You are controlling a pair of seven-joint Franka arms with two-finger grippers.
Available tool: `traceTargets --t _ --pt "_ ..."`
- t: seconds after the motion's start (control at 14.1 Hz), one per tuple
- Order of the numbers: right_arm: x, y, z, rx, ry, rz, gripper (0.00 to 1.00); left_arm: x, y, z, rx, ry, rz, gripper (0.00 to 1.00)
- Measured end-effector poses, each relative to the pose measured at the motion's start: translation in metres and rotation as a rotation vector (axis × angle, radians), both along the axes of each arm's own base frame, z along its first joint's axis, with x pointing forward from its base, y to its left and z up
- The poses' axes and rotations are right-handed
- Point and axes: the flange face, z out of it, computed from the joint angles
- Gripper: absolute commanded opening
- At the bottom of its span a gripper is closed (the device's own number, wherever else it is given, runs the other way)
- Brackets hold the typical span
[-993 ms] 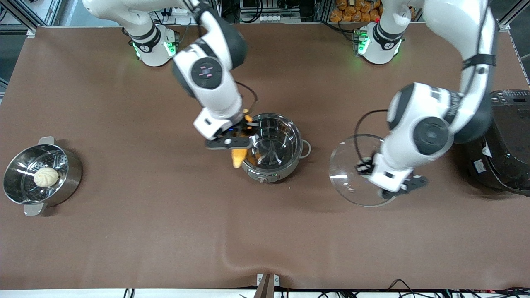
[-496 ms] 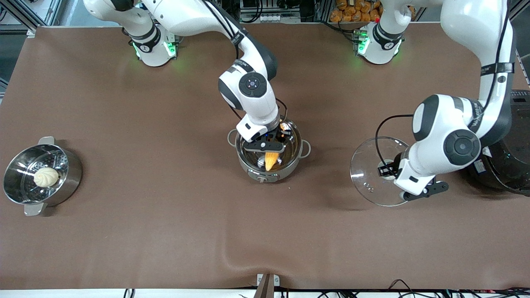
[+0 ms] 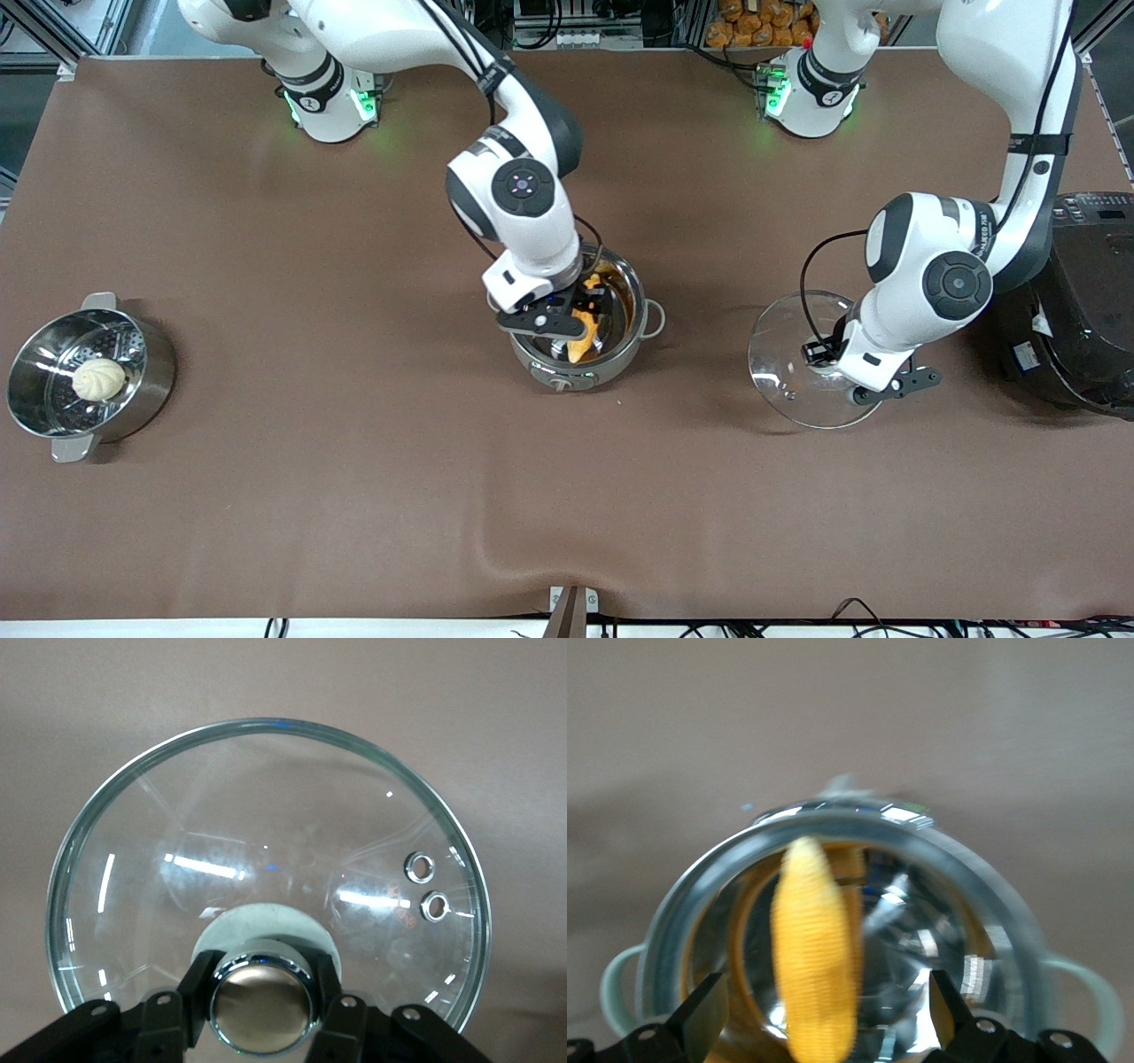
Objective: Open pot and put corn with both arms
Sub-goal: 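Lower the corn into the open pot and open the right gripper, then withdraw the right gripper from the pot while the left lowers the lid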
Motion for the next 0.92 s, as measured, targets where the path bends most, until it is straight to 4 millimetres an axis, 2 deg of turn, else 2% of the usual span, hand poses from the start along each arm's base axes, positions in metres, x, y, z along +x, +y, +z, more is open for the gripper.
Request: traceTargets --t 0.14,0.35,0.5,0.64,0.71,0.78,0.85,0.92 --pt "0.033 -0.059 0.032 -0.010 0.004 -0.076 1.00 -0.004 0.002 -0.017 -0.003 -0.013 0.000 0.00" --pt "0.080 -0.175 0.070 -0.026 -0.011 -0.013 1.00 -0.003 0.002 -0.044 -0.006 -0.014 -0.001 0.00" --pt "0.095 -0.243 0.091 -0.045 0.006 0.060 1.00 0.000 0.006 -0.061 -0.010 -0.025 0.005 0.00" --pt "0.099 -0.309 0.117 -0.058 0.038 0.142 1.00 0.002 0.008 -0.074 -0.014 -0.033 0.010 0.00" --pt "0.096 -0.340 0.132 -0.060 0.056 0.173 1.00 0.002 0.009 -0.079 -0.014 -0.033 0.011 0.11" --pt "0.092 -0.370 0.148 -0.061 0.073 0.203 1.00 0.002 0.009 -0.082 -0.014 -0.032 0.011 0.69" --pt "0.084 -0.398 0.165 -0.060 0.090 0.237 1.00 0.002 0.009 -0.083 -0.014 -0.030 0.011 1.00" --pt "0.074 -0.422 0.181 -0.057 0.112 0.267 1.00 0.003 0.008 -0.082 -0.015 -0.032 0.010 1.00"
